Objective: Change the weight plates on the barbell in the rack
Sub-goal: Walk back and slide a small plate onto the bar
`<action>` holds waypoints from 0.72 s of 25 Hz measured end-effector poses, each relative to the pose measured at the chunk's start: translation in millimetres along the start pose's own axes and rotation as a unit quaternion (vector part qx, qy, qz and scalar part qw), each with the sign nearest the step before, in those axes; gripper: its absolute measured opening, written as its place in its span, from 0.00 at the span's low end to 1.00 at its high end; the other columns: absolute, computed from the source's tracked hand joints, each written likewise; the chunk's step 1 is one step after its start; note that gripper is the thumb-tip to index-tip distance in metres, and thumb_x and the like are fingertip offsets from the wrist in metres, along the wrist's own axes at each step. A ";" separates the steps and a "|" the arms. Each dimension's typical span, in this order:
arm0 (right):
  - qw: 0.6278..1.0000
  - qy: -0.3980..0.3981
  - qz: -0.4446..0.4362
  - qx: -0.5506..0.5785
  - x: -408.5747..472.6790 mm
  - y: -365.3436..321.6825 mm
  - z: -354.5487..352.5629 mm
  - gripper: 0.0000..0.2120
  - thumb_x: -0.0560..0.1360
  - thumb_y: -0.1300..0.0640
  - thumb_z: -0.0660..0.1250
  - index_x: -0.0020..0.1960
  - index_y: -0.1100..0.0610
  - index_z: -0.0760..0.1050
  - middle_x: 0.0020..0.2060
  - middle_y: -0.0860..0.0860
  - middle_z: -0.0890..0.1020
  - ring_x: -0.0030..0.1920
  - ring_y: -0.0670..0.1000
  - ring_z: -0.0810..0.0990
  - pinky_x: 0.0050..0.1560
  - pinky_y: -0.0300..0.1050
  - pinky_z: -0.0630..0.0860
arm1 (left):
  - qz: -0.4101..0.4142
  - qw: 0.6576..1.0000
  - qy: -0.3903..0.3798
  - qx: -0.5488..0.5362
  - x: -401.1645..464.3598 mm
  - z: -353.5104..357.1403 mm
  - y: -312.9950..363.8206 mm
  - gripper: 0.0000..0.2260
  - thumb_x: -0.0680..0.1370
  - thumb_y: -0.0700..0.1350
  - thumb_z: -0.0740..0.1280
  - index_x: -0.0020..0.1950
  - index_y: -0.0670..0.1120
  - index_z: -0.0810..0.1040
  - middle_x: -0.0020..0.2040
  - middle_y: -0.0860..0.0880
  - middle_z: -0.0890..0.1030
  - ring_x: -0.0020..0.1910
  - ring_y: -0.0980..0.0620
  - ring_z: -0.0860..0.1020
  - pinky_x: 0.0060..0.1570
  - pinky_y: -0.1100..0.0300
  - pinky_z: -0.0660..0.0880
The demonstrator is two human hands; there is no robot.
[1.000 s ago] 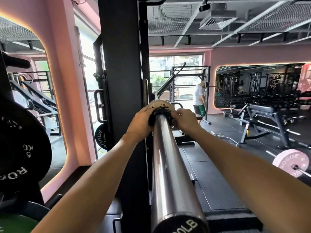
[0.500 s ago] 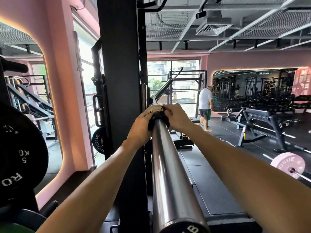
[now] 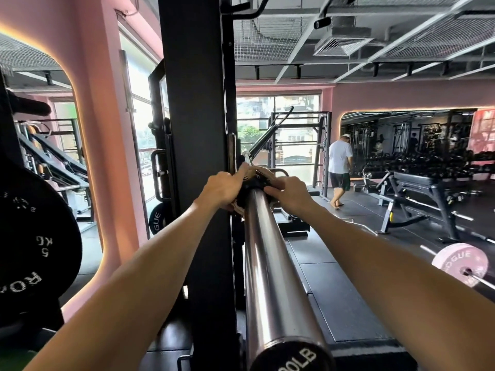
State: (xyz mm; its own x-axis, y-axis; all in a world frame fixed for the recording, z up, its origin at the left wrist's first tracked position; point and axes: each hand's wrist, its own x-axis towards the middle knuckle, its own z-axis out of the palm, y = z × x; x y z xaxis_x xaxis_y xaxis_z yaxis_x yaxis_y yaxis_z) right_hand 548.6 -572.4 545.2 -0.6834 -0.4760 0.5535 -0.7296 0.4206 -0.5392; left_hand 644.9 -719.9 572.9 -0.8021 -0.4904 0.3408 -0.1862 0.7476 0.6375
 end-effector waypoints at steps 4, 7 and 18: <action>1.000 0.016 0.022 0.009 2.0 6.8 2.4 0.11 0.75 0.55 0.69 0.48 0.63 0.82 0.39 0.57 0.82 0.38 0.52 0.77 0.32 0.31 0.66 | -0.118 0.985 -0.073 -0.107 -2.5 6.4 19.9 0.40 0.61 0.78 0.61 0.52 0.44 0.76 0.50 0.41 0.78 0.39 0.38 0.84 0.39 0.47 0.83; 0.999 0.020 0.024 0.003 3.1 6.9 4.6 0.11 0.74 0.55 0.70 0.47 0.64 0.82 0.40 0.58 0.83 0.41 0.55 0.81 0.41 0.43 0.73 | -0.072 0.965 -0.160 -0.193 17.7 22.0 19.9 0.23 0.61 0.64 0.66 0.49 0.53 0.84 0.59 0.42 0.80 0.53 0.38 0.81 0.46 0.35 0.79; 0.999 0.008 0.042 0.001 -1.3 -2.5 3.1 0.10 0.76 0.56 0.68 0.45 0.64 0.82 0.31 0.54 0.76 0.37 0.55 0.77 0.35 0.35 0.71 | -0.106 0.954 -0.049 -0.275 2.0 14.8 11.2 0.30 0.64 0.63 0.74 0.55 0.41 0.79 0.49 0.44 0.82 0.42 0.46 0.83 0.31 0.54 0.81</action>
State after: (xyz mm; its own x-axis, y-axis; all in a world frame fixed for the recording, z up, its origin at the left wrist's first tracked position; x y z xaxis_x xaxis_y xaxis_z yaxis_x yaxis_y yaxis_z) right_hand 551.3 -575.3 543.9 -0.7429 -0.4261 0.5163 -0.6693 0.4576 -0.5853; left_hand 632.8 -705.9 570.5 -0.8336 -0.5403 0.1152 -0.0461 0.2758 0.9601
